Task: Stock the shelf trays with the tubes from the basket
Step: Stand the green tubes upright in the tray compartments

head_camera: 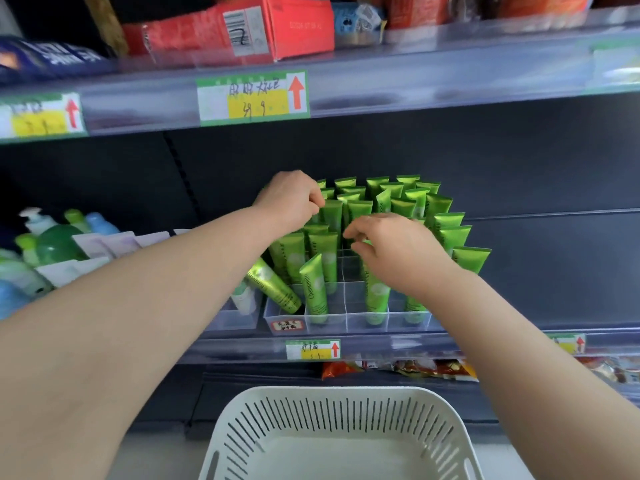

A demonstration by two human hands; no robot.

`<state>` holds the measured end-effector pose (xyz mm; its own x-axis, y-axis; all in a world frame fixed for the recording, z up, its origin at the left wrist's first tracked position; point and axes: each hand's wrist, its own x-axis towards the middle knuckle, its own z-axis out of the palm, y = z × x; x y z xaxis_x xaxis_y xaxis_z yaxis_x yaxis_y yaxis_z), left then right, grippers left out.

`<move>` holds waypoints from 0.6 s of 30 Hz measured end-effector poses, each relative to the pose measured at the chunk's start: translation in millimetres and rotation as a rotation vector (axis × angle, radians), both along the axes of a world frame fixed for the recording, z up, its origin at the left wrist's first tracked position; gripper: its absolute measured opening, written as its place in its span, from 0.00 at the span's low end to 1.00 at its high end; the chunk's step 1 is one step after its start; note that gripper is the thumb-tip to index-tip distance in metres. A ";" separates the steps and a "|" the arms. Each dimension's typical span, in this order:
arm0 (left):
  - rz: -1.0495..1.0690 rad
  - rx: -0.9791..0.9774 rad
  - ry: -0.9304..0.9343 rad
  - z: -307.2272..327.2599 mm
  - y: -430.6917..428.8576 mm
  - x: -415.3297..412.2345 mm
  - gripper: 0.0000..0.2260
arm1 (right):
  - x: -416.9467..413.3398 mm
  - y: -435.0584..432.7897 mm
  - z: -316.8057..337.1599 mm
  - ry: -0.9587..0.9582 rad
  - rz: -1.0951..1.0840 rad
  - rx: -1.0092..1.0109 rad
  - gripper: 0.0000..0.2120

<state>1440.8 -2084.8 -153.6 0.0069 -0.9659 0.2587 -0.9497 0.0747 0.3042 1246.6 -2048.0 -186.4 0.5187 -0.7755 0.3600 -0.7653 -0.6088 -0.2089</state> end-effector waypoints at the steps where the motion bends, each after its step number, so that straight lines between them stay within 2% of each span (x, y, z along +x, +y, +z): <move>1: 0.011 0.002 0.007 -0.8 3.7 6.3 0.07 | 7.1 1.7 -0.4 0.012 0.017 0.007 0.12; 8: 0.016 -0.003 0.033 -4.9 19.7 26.5 0.05 | 46.4 4.7 -8.7 0.204 0.121 0.067 0.20; 14: 0.009 0.001 0.064 -8.4 24.0 28.9 0.06 | 54.1 3.9 -15.9 0.219 0.107 0.073 0.10; 18: -0.009 -0.004 0.073 -12.5 24.9 22.8 0.06 | 46.3 1.4 -14.7 0.258 0.051 -0.045 0.08</move>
<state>1463.6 -2059.8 -166.1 0.0172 -0.9651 0.2612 -0.9243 0.0842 0.3721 1292.9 -2046.6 -201.1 0.6359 -0.7321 0.2441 -0.7576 -0.6525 0.0168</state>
